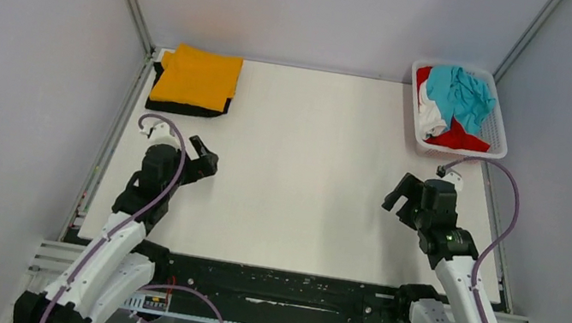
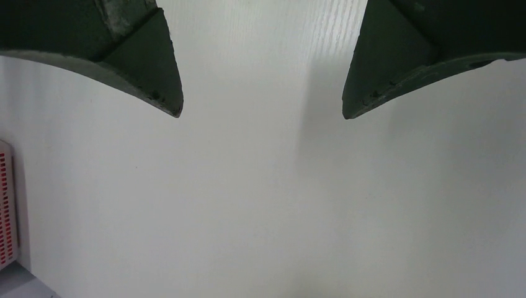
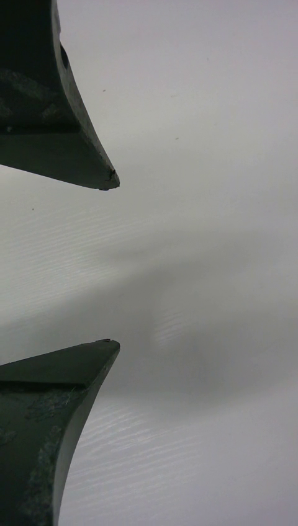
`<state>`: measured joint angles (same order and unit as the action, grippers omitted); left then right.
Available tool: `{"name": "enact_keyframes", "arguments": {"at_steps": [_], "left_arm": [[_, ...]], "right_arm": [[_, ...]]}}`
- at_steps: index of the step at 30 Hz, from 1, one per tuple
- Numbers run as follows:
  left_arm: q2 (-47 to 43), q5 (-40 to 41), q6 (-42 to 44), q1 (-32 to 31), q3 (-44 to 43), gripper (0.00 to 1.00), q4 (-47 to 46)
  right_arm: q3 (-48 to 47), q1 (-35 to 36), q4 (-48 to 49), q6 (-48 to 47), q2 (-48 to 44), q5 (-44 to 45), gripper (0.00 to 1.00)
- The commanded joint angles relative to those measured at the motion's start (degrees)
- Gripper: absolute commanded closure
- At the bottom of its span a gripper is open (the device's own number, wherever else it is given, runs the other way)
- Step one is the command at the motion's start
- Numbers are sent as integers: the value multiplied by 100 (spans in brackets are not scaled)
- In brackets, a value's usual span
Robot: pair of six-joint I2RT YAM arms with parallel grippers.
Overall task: Fold and stack the t-shirts
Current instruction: Reset both arms
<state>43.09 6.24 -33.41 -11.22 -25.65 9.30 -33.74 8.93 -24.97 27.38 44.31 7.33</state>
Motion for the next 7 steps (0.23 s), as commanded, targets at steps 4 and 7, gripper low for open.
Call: {"name": "enact_keyframes", "arguments": {"at_steps": [4, 7], "left_arm": [[-1127, 443, 71, -3, 130, 1, 537], [-1194, 552, 91, -3, 57, 1, 701]], "right_arm": [[390, -14, 362, 96, -410, 70, 1], [389, -8, 361, 98, -490, 70, 1]]}}
